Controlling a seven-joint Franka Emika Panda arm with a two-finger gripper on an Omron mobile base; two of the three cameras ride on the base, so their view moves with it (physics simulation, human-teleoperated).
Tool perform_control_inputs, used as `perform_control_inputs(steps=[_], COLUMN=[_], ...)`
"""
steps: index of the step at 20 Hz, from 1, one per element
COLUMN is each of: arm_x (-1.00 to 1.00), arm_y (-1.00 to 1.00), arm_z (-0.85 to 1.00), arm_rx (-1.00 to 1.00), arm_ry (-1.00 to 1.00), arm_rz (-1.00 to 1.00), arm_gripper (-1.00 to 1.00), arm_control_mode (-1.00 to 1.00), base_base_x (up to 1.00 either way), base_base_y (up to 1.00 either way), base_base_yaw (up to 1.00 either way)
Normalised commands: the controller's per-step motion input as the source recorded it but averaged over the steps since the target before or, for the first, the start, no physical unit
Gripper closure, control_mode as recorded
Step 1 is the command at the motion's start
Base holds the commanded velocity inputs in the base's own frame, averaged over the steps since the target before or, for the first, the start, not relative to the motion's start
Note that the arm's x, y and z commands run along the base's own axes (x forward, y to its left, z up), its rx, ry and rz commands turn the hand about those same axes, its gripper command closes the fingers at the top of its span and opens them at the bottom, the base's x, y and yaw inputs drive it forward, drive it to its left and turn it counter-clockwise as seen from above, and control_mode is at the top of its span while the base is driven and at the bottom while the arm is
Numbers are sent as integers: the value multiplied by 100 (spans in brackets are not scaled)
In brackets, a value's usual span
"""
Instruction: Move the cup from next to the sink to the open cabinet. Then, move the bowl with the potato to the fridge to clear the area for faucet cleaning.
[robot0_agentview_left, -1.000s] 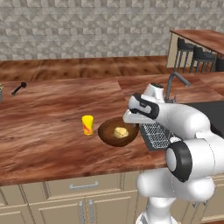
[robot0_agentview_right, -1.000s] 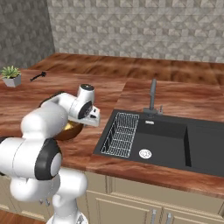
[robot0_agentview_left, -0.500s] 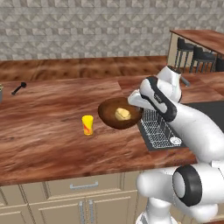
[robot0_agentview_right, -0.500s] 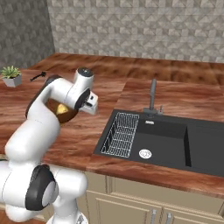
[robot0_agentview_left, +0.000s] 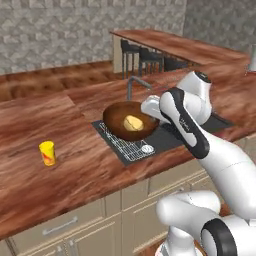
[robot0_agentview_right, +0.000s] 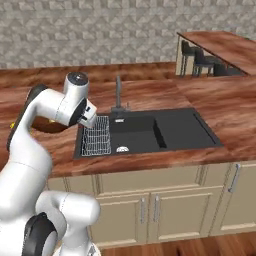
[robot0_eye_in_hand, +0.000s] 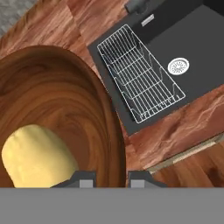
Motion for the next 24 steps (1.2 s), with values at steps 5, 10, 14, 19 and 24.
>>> perform_control_inputs(steps=[5, 10, 14, 19, 24], arm_x=[0, 0, 0, 0, 0], arm_y=[0, 0, 0, 0, 0], arm_z=[0, 0, 0, 0, 0], arm_rx=[0, 0, 0, 0, 0], arm_ry=[0, 0, 0, 0, 0], arm_rz=[0, 0, 0, 0, 0], arm_gripper=[100, 100, 100, 100, 100], arm_control_mode=[100, 100, 100, 100, 100], base_base_x=[-22, -17, -13, -15, -15], base_base_y=[0, 0, 0, 0, -2], base_base_yaw=[-91, -94, -96, -95, -91])
